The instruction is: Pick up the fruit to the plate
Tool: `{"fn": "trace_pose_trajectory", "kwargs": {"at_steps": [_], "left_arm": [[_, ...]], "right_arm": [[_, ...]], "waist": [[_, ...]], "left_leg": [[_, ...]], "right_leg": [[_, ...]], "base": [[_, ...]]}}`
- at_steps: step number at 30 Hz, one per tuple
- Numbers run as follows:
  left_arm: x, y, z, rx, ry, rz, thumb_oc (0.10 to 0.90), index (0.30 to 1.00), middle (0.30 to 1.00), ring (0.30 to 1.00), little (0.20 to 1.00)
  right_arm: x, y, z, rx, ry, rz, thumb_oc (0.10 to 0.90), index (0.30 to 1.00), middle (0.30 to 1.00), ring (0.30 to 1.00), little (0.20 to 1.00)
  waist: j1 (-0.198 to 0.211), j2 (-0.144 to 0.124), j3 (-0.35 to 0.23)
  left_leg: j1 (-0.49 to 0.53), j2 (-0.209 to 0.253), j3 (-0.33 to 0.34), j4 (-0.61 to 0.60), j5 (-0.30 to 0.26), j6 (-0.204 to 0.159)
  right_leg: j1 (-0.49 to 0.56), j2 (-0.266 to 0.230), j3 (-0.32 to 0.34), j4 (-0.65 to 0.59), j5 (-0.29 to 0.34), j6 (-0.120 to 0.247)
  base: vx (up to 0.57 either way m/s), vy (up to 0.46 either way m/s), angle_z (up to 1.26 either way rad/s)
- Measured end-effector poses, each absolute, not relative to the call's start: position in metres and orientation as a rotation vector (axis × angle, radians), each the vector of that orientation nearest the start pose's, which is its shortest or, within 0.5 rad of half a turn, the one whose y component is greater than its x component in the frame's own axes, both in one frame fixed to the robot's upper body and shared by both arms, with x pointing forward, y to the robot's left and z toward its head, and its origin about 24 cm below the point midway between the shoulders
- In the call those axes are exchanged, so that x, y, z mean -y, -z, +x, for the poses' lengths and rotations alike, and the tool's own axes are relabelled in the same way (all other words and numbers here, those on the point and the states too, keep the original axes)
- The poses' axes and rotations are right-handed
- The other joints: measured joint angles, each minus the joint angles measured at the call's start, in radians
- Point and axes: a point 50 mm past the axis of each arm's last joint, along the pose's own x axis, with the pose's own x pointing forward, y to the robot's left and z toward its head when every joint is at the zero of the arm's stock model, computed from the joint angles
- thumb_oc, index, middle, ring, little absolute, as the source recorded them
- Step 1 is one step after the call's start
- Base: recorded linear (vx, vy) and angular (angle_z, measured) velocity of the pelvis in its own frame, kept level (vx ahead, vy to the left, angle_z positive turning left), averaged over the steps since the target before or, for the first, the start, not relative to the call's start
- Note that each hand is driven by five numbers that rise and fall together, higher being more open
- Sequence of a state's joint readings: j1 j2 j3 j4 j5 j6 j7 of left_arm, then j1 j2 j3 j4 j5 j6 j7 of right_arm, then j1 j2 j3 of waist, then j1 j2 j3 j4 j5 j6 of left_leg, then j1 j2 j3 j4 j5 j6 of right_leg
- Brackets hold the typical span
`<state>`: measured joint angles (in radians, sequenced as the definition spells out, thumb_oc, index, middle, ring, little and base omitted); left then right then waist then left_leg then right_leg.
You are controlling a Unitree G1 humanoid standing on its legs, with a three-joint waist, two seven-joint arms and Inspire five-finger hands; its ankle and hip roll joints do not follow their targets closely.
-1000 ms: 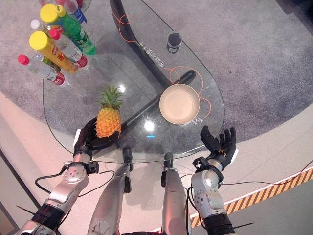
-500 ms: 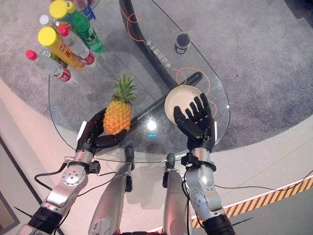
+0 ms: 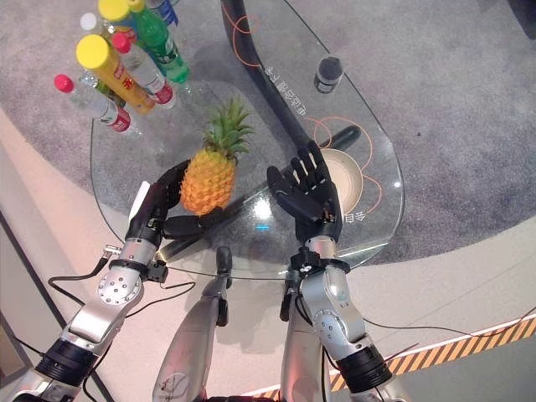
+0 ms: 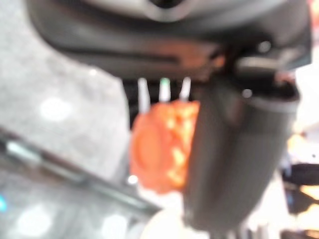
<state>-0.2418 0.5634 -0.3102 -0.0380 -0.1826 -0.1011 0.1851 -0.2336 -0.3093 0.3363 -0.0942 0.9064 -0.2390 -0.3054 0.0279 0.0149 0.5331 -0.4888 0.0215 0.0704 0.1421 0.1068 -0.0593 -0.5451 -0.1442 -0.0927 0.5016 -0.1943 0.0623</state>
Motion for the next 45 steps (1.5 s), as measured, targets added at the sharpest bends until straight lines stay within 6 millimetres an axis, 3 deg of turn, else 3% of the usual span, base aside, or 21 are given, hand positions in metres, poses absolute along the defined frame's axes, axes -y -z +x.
{"fn": "trace_pose_trajectory", "kwargs": {"at_steps": [8, 23, 34, 45], "left_arm": [[-0.162, -0.113, 0.282, 0.284, 0.266, 0.402, 0.100, 0.300, 0.300, 0.300, 0.200], [-0.165, -0.119, 0.282, 0.305, 0.344, 0.456, 0.100, 0.300, 0.300, 0.300, 0.200], [-0.156, -0.122, 0.283, 0.299, 0.466, 0.484, 0.100, 0.300, 0.300, 0.300, 0.200], [-0.154, -0.130, 0.298, 0.241, 0.585, 0.577, 0.100, 0.300, 0.300, 0.300, 0.200]], "right_arm": [[0.119, -0.109, 0.280, 0.123, -0.235, 0.730, 0.800, 0.900, 0.900, 0.900, 0.900], [0.125, -0.101, 0.287, 0.074, -0.393, 0.740, 0.800, 0.900, 0.900, 0.900, 0.900], [0.127, -0.095, 0.289, 0.043, -0.375, 0.803, 0.800, 0.900, 0.900, 0.900, 0.900], [0.136, -0.083, 0.293, 0.044, -0.328, 0.830, 0.800, 0.900, 0.900, 0.900, 0.900]], "waist": [[0.011, 0.000, 0.000], [0.025, 0.000, 0.000], [0.025, 0.000, 0.000], [0.022, 0.000, 0.000]], "left_leg": [[0.000, -0.002, -0.004, 0.005, 0.003, -0.004], [-0.018, -0.007, -0.026, 0.018, 0.003, -0.005], [-0.025, -0.013, -0.026, 0.018, 0.004, -0.006], [-0.027, -0.013, -0.012, 0.017, 0.004, -0.006]], "right_leg": [[0.001, -0.003, -0.005, 0.009, 0.000, 0.000], [-0.010, -0.010, -0.022, 0.035, -0.015, -0.004], [-0.018, -0.016, -0.021, 0.034, -0.016, -0.002], [-0.026, -0.018, -0.010, 0.034, -0.015, -0.001]], "base": [[0.00, 0.002, 0.00], [0.00, 0.002, 0.05], [0.00, 0.010, 0.00], [0.00, 0.023, -0.03]]}}
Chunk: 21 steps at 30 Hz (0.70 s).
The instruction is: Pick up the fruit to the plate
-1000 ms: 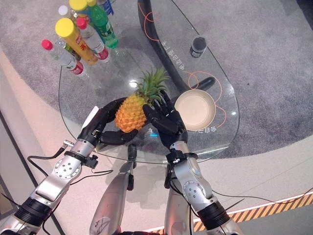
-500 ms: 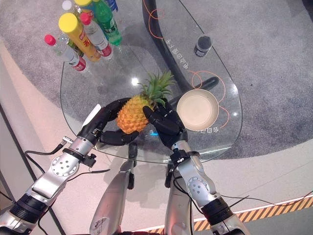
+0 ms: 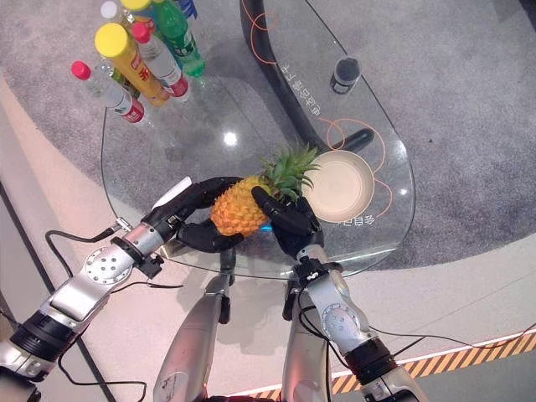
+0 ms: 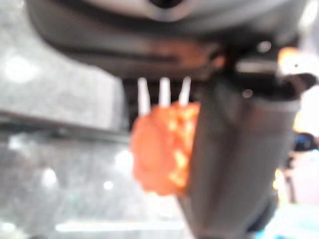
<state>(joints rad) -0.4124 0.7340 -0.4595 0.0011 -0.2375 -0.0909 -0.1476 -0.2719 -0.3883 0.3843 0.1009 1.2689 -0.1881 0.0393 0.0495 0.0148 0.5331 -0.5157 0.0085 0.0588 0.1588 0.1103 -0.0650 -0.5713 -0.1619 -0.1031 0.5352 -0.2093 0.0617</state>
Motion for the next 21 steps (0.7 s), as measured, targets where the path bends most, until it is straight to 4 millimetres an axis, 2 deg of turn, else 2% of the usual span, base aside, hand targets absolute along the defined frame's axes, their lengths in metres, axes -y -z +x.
{"fn": "trace_pose_trajectory", "kwargs": {"at_steps": [5, 21], "left_arm": [[-0.149, -0.126, 0.297, 0.195, 0.658, 0.578, 0.100, 0.300, 0.300, 0.300, 0.200], [-0.143, -0.133, 0.300, 0.206, 0.693, 0.569, 0.100, 0.300, 0.300, 0.300, 0.200]], "right_arm": [[0.141, -0.086, 0.295, 0.083, -0.285, 0.836, 0.800, 0.900, 0.900, 0.900, 0.900], [0.141, -0.097, 0.298, 0.195, -0.195, 0.939, 0.800, 0.900, 0.900, 0.900, 0.900]], "waist": [[0.000, 0.000, 0.000], [-0.004, 0.000, 0.000]], "left_leg": [[0.000, 0.000, 0.001, -0.001, 0.000, 0.000], [-0.016, -0.002, 0.008, 0.000, 0.000, 0.000]], "right_leg": [[-0.001, 0.000, 0.000, 0.000, 0.000, 0.000], [-0.019, -0.004, 0.004, 0.000, 0.002, 0.003]], "base": [[0.00, 0.000, 0.00], [0.00, 0.000, 0.00]]}}
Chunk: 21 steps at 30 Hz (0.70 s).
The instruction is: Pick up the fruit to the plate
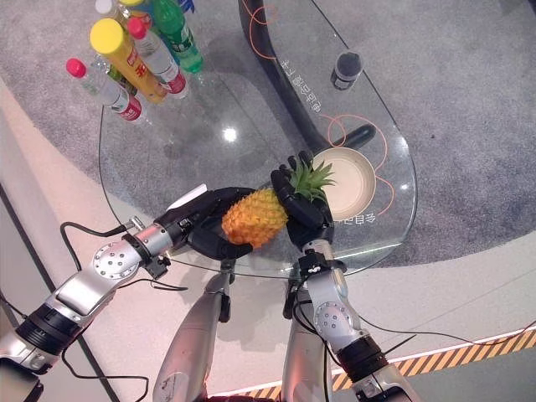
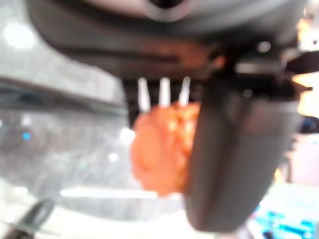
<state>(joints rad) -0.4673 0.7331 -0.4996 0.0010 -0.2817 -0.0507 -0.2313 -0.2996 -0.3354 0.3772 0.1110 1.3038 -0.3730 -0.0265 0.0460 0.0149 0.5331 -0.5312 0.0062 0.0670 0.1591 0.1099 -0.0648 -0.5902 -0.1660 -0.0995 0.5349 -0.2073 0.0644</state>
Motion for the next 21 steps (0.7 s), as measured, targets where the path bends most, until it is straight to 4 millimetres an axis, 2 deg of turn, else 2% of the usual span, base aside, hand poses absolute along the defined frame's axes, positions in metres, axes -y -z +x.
{"fn": "trace_pose_trajectory", "kwargs": {"at_steps": [4, 6, 7, 21], "left_arm": [[-0.1426, -0.1340, 0.3006, 0.208, 0.694, 0.569, 0.100, 0.300, 0.300, 0.300, 0.200], [-0.1428, -0.1334, 0.3004, 0.206, 0.693, 0.569, 0.100, 0.300, 0.300, 0.300, 0.200], [-0.1430, -0.1330, 0.3002, 0.204, 0.693, 0.568, 0.100, 0.300, 0.300, 0.300, 0.200], [-0.1421, -0.1326, 0.2987, 0.213, 0.707, 0.566, 0.100, 0.300, 0.300, 0.300, 0.200]], "right_arm": [[0.1412, -0.0984, 0.2991, 0.201, -0.197, 0.943, 0.800, 0.900, 0.900, 0.900, 0.900], [0.1410, -0.0981, 0.2991, 0.197, -0.199, 0.942, 0.358, 0.521, 0.521, 0.521, 0.458], [0.1409, -0.0979, 0.2991, 0.195, -0.200, 0.941, 0.100, 0.300, 0.300, 0.300, 0.200], [0.1431, -0.0994, 0.2984, 0.212, -0.253, 0.913, 0.100, 0.300, 0.300, 0.300, 0.200]], "waist": [[0.000, 0.000, 0.000], [-0.001, 0.000, 0.000], [-0.001, 0.000, 0.000], [-0.001, 0.000, 0.000]], "left_leg": [[0.000, 0.000, 0.001, 0.000, 0.000, 0.000], [-0.001, 0.000, 0.001, 0.000, 0.000, 0.000], [-0.001, 0.000, 0.001, 0.000, 0.000, 0.000], [-0.009, -0.001, 0.000, 0.002, 0.000, 0.000]], "right_leg": [[-0.001, 0.000, 0.001, 0.000, 0.000, 0.001], [-0.002, 0.000, 0.001, 0.001, 0.000, 0.001], [-0.003, 0.000, 0.001, 0.001, 0.000, 0.001], [-0.009, 0.000, 0.001, 0.002, 0.001, 0.001]], "base": [[0.00, 0.000, 0.00], [0.00, 0.000, 0.00], [0.00, 0.000, 0.00], [0.00, 0.000, 0.00]]}}
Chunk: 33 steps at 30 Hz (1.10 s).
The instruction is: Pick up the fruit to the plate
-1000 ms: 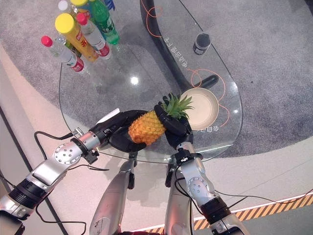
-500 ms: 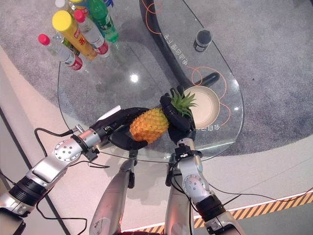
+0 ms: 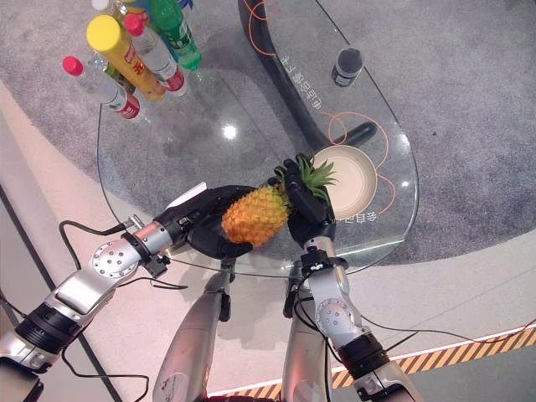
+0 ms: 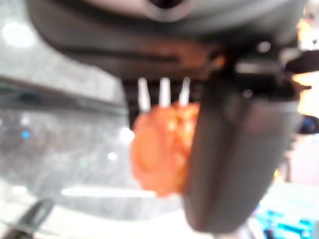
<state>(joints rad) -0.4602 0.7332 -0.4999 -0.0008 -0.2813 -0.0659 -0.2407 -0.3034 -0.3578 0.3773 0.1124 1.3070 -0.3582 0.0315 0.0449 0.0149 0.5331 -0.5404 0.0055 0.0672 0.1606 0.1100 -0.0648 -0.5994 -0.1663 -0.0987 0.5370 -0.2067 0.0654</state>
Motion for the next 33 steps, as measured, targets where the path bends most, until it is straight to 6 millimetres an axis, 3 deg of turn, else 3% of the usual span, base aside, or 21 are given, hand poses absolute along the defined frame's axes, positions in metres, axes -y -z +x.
{"fn": "trace_pose_trajectory", "kwargs": {"at_steps": [16, 17, 18, 19, 33], "left_arm": [[-0.1408, -0.1350, 0.2991, 0.220, 0.717, 0.571, 0.100, 0.300, 0.300, 0.300, 0.200], [-0.1406, -0.1355, 0.2992, 0.222, 0.719, 0.572, 0.166, 0.356, 0.356, 0.356, 0.266], [-0.1405, -0.1357, 0.2992, 0.223, 0.720, 0.572, 0.410, 0.566, 0.566, 0.566, 0.510], [-0.1403, -0.1359, 0.2993, 0.224, 0.720, 0.571, 0.800, 0.900, 0.900, 0.900, 0.900], [-0.1369, -0.1339, 0.2983, 0.201, 0.747, 0.546, 0.800, 0.900, 0.900, 0.900, 0.900]], "right_arm": [[0.1467, -0.0986, 0.2980, 0.269, -0.282, 0.924, 0.100, 0.300, 0.300, 0.300, 0.200], [0.1469, -0.0986, 0.2980, 0.271, -0.284, 0.929, 0.100, 0.300, 0.300, 0.300, 0.200], [0.1469, -0.0987, 0.2979, 0.273, -0.287, 0.929, 0.100, 0.300, 0.300, 0.300, 0.200], [0.1470, -0.0988, 0.2978, 0.276, -0.288, 0.928, 0.100, 0.300, 0.300, 0.300, 0.200], [0.1485, -0.1015, 0.2968, 0.317, -0.305, 0.920, 0.100, 0.300, 0.300, 0.300, 0.200]], "waist": [[0.001, 0.000, 0.000], [0.001, 0.000, 0.000], [0.001, 0.000, 0.000], [0.001, 0.000, 0.000], [0.001, 0.000, 0.000]], "left_leg": [[-0.004, 0.000, 0.002, -0.001, 0.000, 0.000], [-0.004, 0.000, 0.003, -0.001, 0.000, 0.000], [-0.004, 0.000, 0.003, -0.001, 0.000, 0.000], [-0.004, 0.000, 0.003, -0.001, 0.000, 0.000], [-0.003, 0.001, 0.005, 0.000, 0.000, 0.000]], "right_leg": [[-0.008, 0.000, 0.002, 0.002, 0.000, 0.000], [-0.008, 0.000, 0.003, 0.002, 0.000, 0.000], [-0.009, 0.000, 0.004, 0.002, 0.000, 0.000], [-0.009, 0.000, 0.004, 0.002, 0.000, 0.000], [-0.009, 0.001, 0.006, 0.003, 0.001, 0.000]], "base": [[0.00, 0.000, 0.00], [0.00, 0.000, 0.00], [0.00, 0.000, 0.00], [0.00, 0.000, 0.00], [0.00, 0.000, 0.00]]}}
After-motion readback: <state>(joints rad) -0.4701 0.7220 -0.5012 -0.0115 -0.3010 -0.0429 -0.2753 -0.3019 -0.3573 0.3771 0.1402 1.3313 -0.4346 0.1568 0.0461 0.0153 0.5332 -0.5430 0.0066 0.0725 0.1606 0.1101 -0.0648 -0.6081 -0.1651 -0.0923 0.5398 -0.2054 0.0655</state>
